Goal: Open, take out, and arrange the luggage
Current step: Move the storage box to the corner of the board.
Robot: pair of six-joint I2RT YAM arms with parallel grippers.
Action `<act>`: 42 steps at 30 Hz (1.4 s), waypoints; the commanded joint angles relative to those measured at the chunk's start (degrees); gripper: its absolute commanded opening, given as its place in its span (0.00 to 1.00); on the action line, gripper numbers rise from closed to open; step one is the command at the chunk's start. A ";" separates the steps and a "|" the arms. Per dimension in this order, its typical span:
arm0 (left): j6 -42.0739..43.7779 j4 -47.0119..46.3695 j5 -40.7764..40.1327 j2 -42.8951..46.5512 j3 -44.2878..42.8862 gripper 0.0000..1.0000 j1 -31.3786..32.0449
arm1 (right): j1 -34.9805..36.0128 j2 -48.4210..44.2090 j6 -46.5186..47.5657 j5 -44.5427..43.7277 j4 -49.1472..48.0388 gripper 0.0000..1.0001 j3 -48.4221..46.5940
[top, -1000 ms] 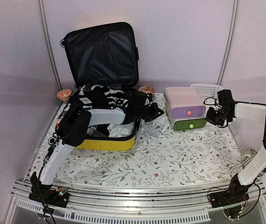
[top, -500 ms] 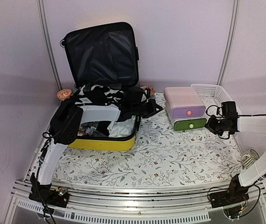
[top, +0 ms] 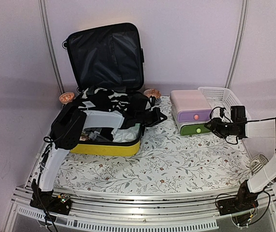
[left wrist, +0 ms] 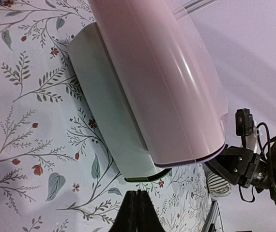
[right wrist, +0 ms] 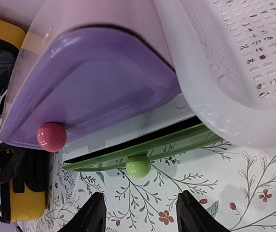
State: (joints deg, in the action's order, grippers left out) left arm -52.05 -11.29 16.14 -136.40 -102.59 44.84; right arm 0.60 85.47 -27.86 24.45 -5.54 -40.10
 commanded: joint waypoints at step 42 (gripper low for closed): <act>6.85 -3.03 -1.76 18.11 12.02 0.00 1.03 | 14.05 12.68 11.42 -20.37 -1.59 0.29 -8.15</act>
State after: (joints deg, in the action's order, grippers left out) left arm -46.24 -13.23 14.46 -119.48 -90.26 45.58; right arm 13.65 97.58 -15.68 5.19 -7.05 -47.33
